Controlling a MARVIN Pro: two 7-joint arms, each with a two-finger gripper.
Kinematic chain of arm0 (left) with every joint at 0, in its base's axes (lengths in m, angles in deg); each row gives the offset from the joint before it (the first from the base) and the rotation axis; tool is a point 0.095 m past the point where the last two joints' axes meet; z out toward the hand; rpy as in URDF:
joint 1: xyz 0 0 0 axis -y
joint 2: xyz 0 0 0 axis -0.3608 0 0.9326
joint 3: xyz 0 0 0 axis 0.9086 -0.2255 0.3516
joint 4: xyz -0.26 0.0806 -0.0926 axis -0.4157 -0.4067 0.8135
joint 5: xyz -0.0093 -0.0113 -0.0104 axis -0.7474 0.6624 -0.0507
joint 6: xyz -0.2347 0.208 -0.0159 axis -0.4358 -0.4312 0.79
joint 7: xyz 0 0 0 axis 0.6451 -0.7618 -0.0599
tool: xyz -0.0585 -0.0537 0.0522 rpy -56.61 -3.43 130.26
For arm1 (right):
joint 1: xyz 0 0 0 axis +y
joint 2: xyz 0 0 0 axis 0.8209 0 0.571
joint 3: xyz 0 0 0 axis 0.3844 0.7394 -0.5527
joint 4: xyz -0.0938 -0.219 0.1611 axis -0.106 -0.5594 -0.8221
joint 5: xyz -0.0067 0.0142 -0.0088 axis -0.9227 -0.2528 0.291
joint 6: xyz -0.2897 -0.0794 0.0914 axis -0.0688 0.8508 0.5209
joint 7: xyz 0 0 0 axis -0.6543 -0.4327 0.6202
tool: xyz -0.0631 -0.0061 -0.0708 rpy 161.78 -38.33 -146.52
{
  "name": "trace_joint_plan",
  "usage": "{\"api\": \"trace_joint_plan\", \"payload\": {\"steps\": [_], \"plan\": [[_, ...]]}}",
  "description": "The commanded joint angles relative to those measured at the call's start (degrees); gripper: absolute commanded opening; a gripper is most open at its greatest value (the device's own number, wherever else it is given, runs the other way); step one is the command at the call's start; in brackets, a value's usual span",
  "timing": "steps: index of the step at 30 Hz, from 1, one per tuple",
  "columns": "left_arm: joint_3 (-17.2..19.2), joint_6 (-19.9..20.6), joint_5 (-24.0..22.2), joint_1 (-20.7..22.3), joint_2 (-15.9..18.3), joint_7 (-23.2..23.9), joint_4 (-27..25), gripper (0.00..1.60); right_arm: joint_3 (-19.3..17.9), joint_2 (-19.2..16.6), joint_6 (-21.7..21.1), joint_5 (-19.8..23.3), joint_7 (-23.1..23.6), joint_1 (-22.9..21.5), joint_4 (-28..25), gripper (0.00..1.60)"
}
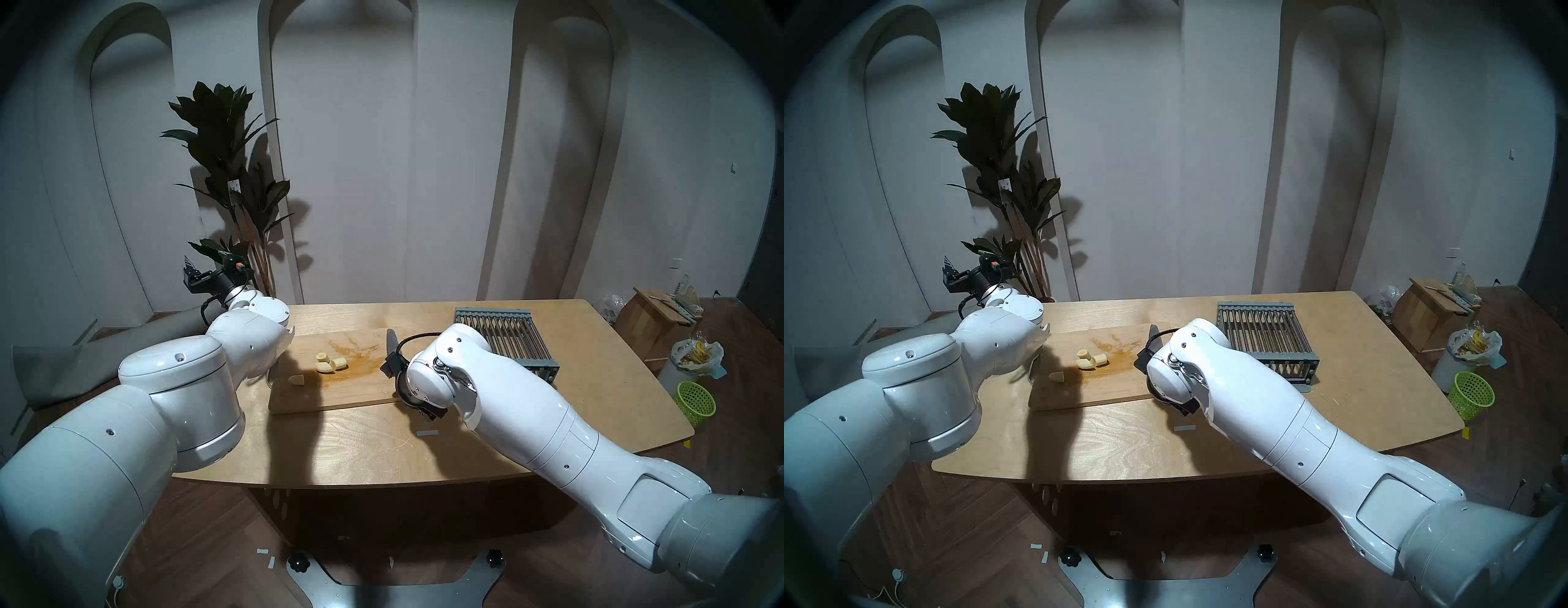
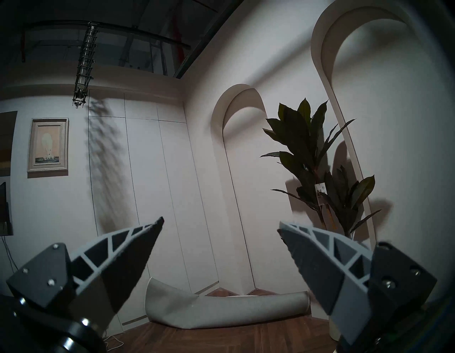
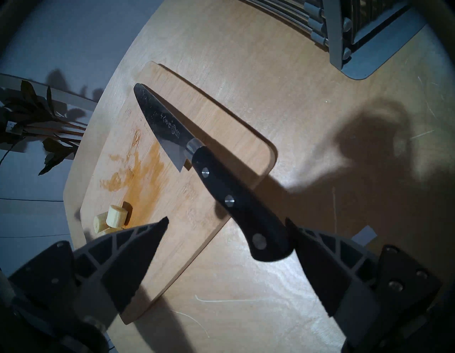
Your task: Cut the banana into four pieces on the cutting board
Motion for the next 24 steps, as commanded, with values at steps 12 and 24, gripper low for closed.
{"api": "trace_joint_plan", "payload": {"steps": [12,24], "plan": [[-0.5,2.0,0.3,2.4,-0.5,-3.2,0.2,1.6,-1.3,-3.3,0.2,-2.5,-3.7,-1.7,-10.7,1.6],[-0.6,3.4,0.2,2.4,-0.8,-4.7,0.2,1.6,-0.6,-10.1,-0.6,-11.5,-6.4,-3.6,-20.2,1.6]]}}
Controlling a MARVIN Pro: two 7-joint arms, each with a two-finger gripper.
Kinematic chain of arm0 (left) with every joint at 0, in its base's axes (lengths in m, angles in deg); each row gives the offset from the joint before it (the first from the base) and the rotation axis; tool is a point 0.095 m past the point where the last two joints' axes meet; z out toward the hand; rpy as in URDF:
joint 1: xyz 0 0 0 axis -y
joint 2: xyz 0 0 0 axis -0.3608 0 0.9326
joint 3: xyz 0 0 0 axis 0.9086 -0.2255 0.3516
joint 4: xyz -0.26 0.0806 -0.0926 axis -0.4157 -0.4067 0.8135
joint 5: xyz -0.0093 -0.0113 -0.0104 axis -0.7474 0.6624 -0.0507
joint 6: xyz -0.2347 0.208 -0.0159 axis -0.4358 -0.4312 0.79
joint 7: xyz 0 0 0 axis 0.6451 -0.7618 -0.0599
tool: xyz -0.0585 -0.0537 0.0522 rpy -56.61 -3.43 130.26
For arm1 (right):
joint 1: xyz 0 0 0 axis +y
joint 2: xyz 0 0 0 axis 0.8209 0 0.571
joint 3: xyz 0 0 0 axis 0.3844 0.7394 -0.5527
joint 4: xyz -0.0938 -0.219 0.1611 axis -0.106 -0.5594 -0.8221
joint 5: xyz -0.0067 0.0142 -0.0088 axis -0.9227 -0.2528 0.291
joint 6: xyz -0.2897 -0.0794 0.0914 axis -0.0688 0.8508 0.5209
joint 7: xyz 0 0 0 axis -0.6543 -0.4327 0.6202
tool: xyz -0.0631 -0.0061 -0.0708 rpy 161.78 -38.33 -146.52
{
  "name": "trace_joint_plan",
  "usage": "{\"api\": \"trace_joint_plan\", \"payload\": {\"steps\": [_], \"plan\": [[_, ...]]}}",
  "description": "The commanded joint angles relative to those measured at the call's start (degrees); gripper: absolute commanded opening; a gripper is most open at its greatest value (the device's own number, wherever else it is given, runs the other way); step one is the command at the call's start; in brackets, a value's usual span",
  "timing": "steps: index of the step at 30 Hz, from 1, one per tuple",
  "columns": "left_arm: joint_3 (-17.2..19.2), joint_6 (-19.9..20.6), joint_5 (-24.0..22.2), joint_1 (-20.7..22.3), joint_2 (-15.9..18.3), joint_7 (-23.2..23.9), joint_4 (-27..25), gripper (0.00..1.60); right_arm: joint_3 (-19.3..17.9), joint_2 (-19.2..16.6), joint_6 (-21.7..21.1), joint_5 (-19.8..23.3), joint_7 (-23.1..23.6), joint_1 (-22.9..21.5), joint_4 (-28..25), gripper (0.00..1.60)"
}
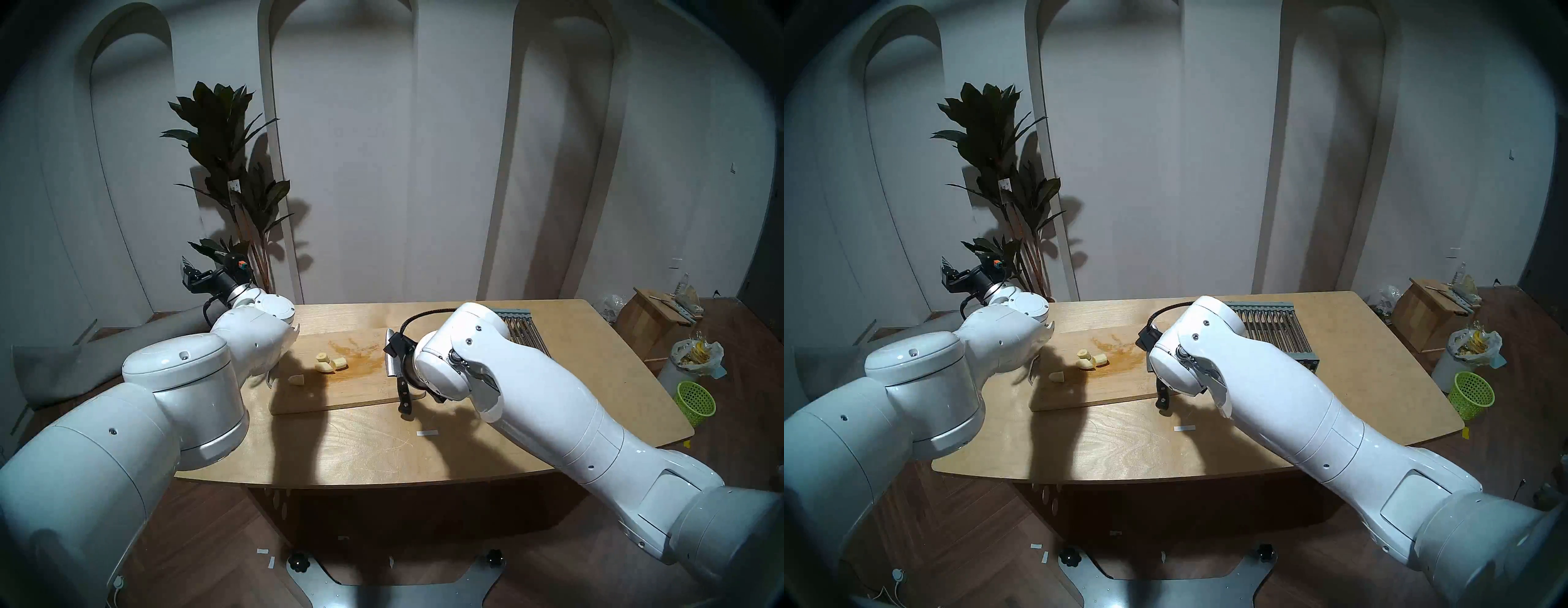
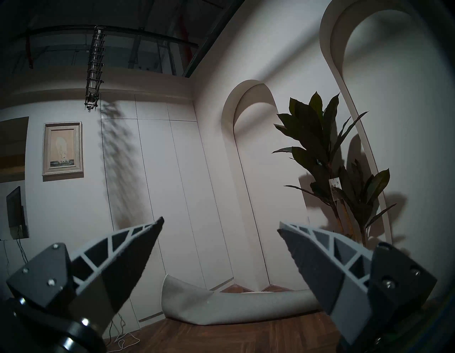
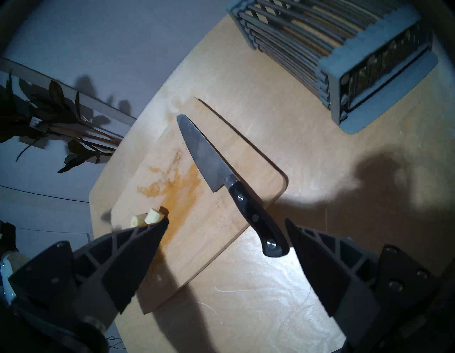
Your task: Cut the banana into four pieces on the cutting board
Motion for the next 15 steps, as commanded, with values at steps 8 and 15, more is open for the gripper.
{"api": "trace_joint_plan", "payload": {"steps": [8,15], "plan": [[-1.1,-0.3,0.9,1.1,1.2,0.4,0.1,1.6,0.8,-8.3,-2.5,-10.9,-1.3,-2.9,-8.7,1.6],[-1.2,-1.3,0.6,0.3,3.5,2.3,0.1,1.6,0.8,-11.6,-4.2,-14.5,-1.6,-3.5,-9.2,1.6]]}}
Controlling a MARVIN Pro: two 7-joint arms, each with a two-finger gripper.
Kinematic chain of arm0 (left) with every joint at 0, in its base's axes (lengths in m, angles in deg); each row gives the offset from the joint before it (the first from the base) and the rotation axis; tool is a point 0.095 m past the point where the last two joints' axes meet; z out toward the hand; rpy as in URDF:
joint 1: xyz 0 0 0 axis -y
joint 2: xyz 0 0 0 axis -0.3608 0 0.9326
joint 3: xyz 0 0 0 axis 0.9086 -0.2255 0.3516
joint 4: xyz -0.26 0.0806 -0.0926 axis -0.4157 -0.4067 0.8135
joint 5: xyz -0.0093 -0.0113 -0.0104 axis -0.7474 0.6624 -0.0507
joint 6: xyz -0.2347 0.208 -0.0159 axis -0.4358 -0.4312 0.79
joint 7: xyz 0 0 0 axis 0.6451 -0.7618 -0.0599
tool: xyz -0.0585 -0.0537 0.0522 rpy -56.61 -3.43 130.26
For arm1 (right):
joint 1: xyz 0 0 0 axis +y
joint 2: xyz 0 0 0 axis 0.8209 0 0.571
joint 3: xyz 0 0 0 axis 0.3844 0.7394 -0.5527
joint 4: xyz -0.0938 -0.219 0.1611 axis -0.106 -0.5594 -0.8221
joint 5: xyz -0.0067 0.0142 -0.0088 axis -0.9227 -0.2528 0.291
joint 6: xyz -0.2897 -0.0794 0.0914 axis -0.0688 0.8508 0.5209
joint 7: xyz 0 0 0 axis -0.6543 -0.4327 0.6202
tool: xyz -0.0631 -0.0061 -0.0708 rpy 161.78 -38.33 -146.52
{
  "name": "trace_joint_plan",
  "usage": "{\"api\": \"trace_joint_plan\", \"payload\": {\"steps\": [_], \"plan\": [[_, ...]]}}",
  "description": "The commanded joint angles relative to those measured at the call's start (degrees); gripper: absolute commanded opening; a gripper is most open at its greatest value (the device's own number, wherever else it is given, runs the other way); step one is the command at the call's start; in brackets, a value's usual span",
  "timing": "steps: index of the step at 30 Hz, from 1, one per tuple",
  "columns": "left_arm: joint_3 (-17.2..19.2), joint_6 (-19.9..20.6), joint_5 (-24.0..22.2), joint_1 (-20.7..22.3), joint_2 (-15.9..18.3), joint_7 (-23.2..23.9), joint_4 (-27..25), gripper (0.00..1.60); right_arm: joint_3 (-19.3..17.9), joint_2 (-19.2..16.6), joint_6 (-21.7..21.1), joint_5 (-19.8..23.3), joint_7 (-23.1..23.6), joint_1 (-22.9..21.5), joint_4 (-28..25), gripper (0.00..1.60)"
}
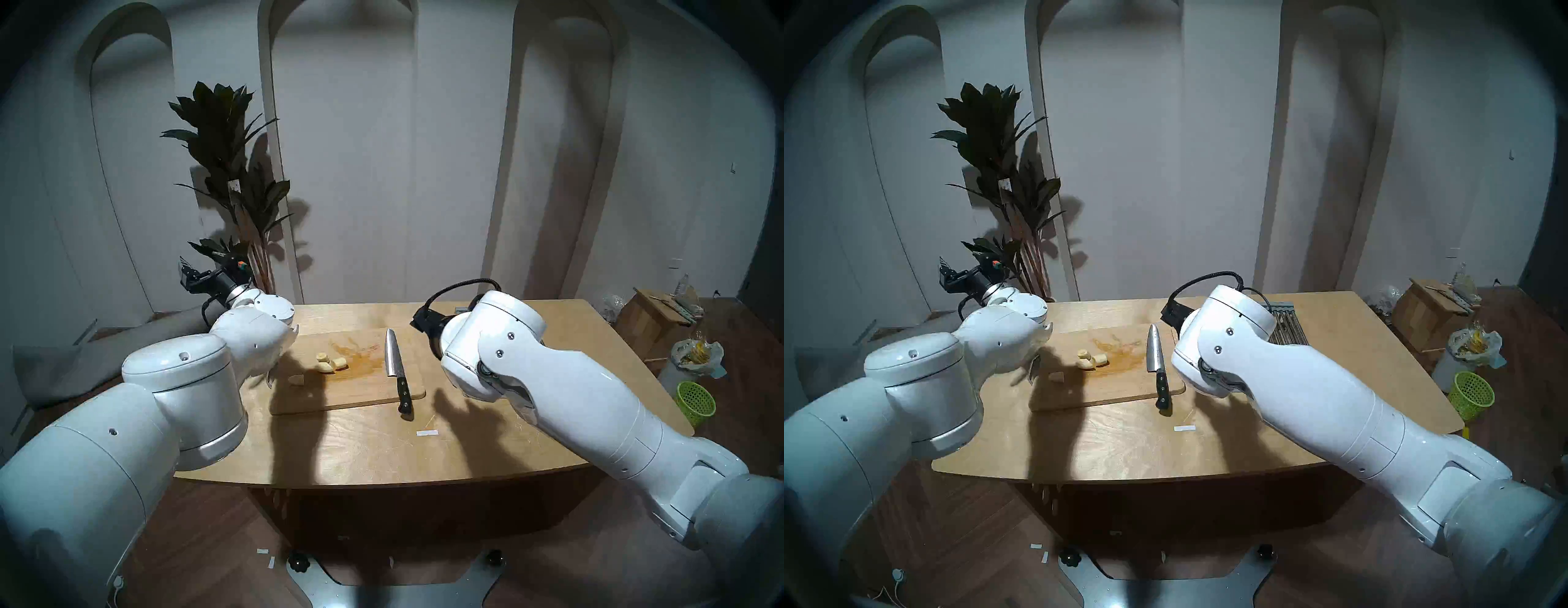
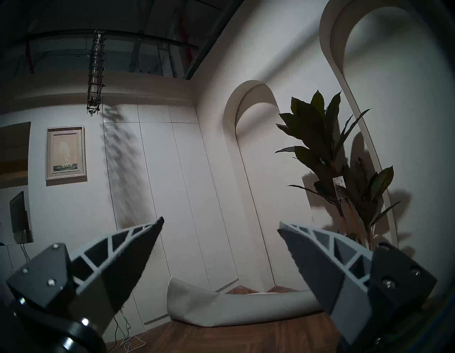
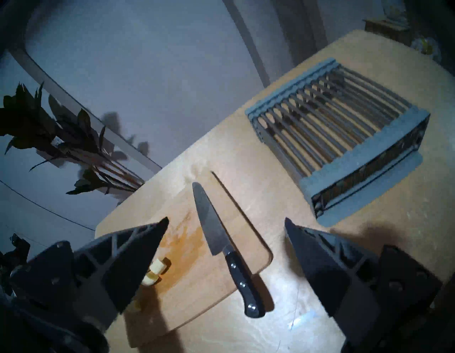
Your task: Cut the banana into four pieces on the cutting board
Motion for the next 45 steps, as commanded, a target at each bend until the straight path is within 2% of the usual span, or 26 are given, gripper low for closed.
{"api": "trace_joint_plan", "payload": {"steps": [1,13,19,35,45], "plan": [[-0.3,-1.2,0.3,0.7,3.0,1.8,0.2,1.6,-0.2,-4.3,-1.6,-4.0,0.4,-1.6,-1.5,1.6],[0.0,-3.7,-0.2,1.1,6.1,5.1,0.2,1.6,-0.5,-8.8,-4.0,-7.7,1.4,-2.5,-0.9,1.6],[0.6,-5.7,-0.5,3.7,7.3,5.9,0.0,1.6,-0.6,-11.2,-5.2,-9.3,2.1,-2.9,-0.6,1.6],[2.7,-8.8,-0.6,4.3,5.3,7.3,-3.3,1.6,-0.9,-18.0,-9.2,-13.6,4.7,-4.3,-0.7,1.6],[2.8,-8.7,0.0,2.7,6.7,8.9,-3.9,1.6,-1.1,-21.7,-11.5,-15.9,6.8,-5.2,-1.0,1.6]]}}
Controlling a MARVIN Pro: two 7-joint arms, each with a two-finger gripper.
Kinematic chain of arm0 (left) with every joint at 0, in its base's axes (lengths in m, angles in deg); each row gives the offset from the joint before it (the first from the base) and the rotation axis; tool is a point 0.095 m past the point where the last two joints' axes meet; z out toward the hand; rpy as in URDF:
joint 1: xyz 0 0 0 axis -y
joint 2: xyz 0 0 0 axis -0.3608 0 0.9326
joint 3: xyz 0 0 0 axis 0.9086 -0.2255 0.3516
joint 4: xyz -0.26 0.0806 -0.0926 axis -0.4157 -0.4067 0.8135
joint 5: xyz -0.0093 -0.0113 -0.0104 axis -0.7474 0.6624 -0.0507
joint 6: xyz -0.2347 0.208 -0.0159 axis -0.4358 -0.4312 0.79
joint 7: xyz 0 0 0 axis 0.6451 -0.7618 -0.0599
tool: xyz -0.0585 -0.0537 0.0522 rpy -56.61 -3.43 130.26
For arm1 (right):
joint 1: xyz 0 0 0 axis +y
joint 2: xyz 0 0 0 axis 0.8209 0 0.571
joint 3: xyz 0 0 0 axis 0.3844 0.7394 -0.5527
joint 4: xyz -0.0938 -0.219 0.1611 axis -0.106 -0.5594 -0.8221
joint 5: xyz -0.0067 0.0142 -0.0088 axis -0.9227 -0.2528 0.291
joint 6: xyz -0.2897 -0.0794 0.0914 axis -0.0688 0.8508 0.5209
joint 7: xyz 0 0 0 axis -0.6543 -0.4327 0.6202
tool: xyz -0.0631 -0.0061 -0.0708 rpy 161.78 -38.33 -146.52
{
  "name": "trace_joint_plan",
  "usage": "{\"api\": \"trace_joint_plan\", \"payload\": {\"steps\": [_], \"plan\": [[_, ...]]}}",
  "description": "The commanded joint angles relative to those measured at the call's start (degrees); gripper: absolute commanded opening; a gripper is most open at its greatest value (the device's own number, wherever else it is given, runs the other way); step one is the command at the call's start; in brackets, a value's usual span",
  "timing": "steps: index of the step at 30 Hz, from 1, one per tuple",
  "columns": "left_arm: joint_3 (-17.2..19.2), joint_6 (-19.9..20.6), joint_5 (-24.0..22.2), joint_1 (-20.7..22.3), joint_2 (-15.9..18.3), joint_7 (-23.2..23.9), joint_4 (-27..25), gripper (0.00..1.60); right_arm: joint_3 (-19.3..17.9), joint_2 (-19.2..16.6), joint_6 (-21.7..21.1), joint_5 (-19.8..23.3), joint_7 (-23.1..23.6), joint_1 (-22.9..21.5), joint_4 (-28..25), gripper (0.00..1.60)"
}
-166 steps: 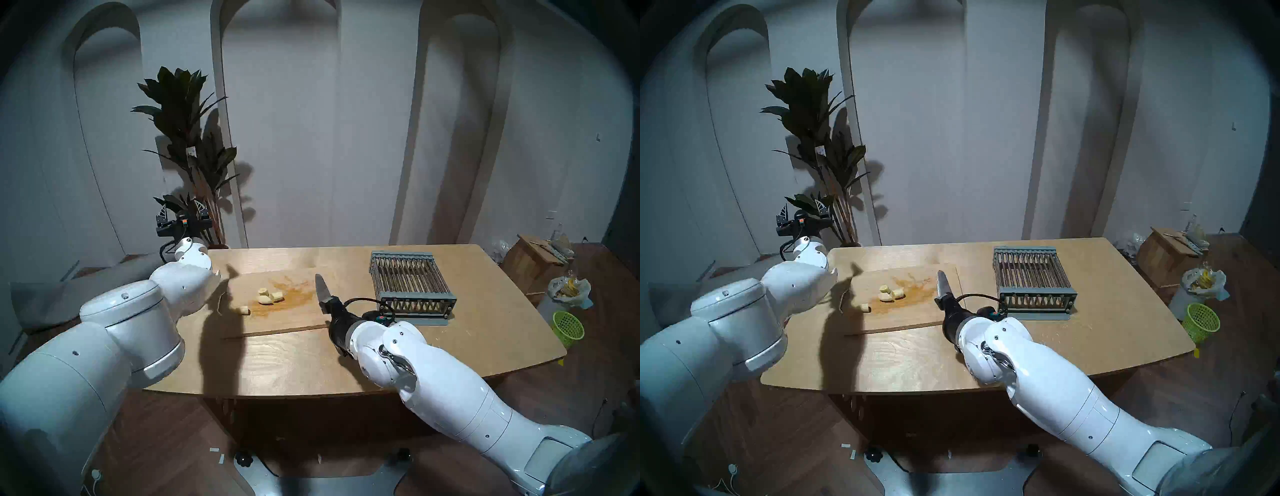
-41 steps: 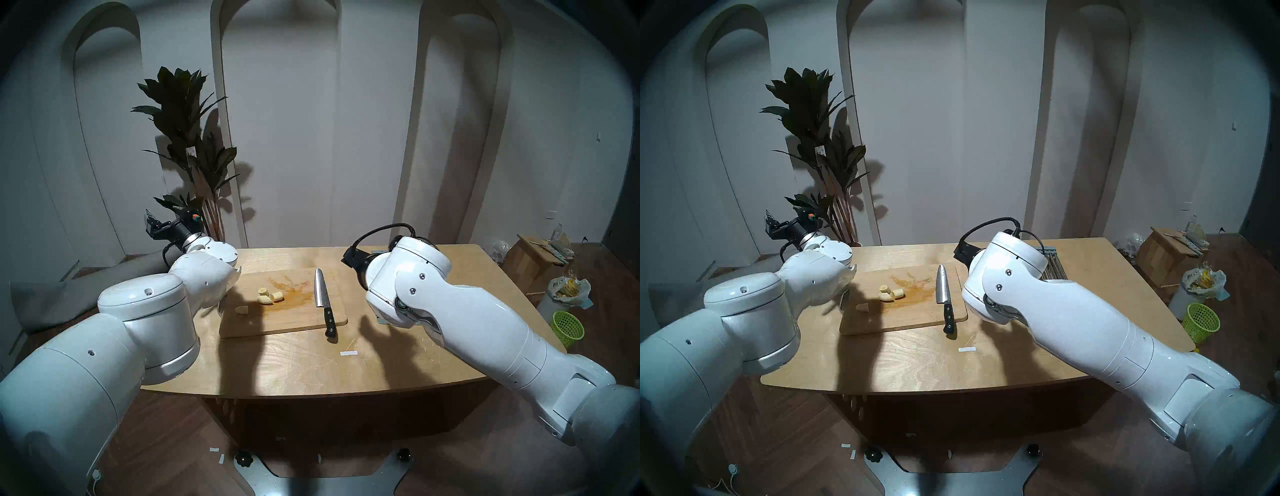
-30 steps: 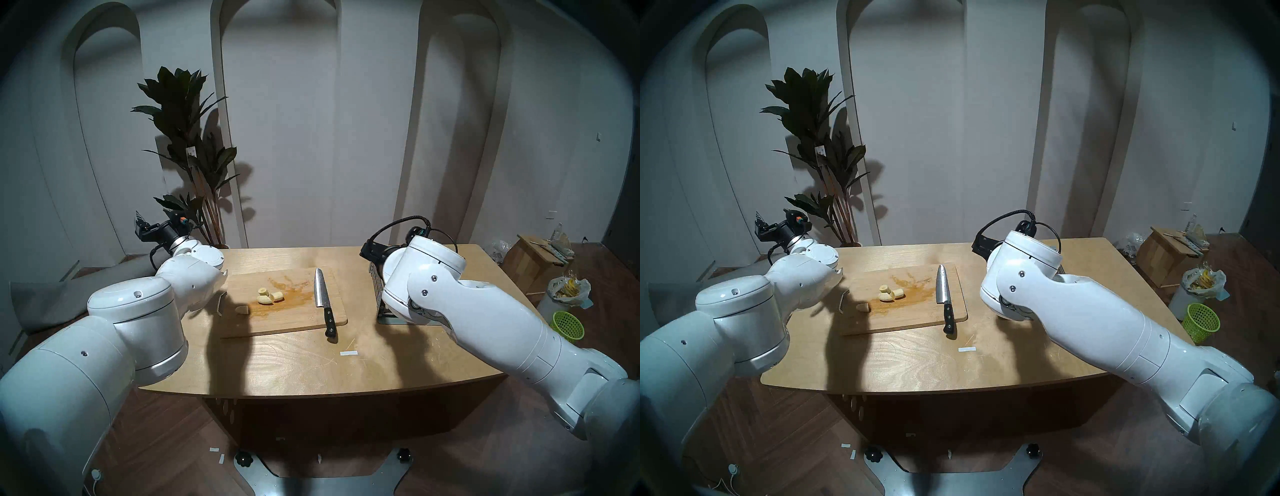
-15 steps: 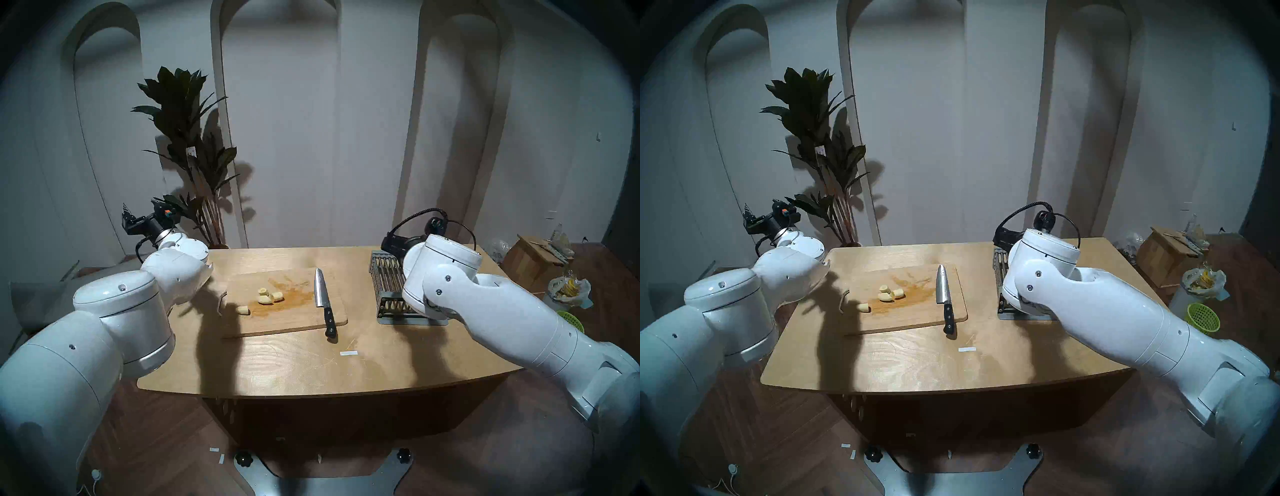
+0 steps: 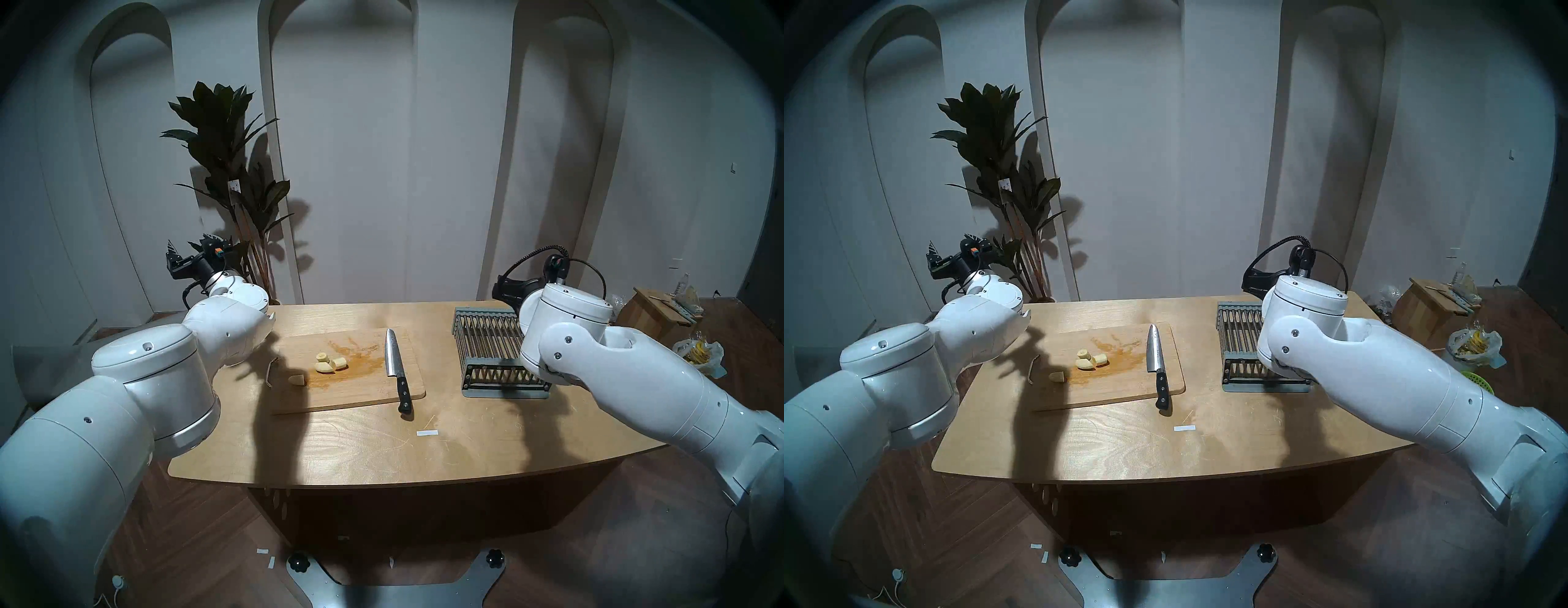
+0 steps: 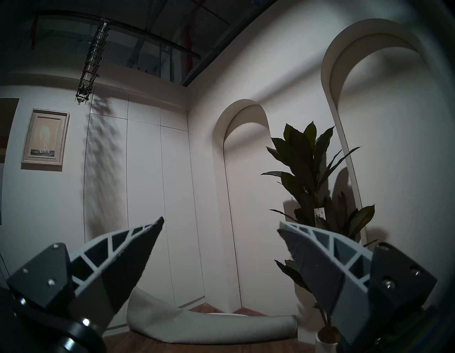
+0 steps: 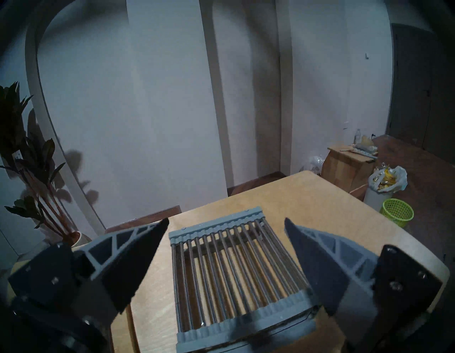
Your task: Cut the banana into four pieces on the cutting board
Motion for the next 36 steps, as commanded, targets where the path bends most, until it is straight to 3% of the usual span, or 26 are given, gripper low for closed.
{"api": "trace_joint_plan", "payload": {"steps": [1,13,36], "plan": [[-0.4,-0.2,0.5,0.4,1.9,1.1,0.0,1.6,-0.8,-3.9,-1.6,-2.5,1.7,-1.7,-0.6,1.6],[-2.3,-1.0,1.8,-1.5,4.7,4.7,-0.2,1.6,-0.9,-7.1,-3.2,-4.1,4.0,-2.0,-0.5,1.6],[-5.3,-8.6,3.7,-1.9,8.1,13.0,-5.2,1.6,0.7,-10.9,-5.9,-5.5,8.0,-1.0,-0.4,1.6]]}}
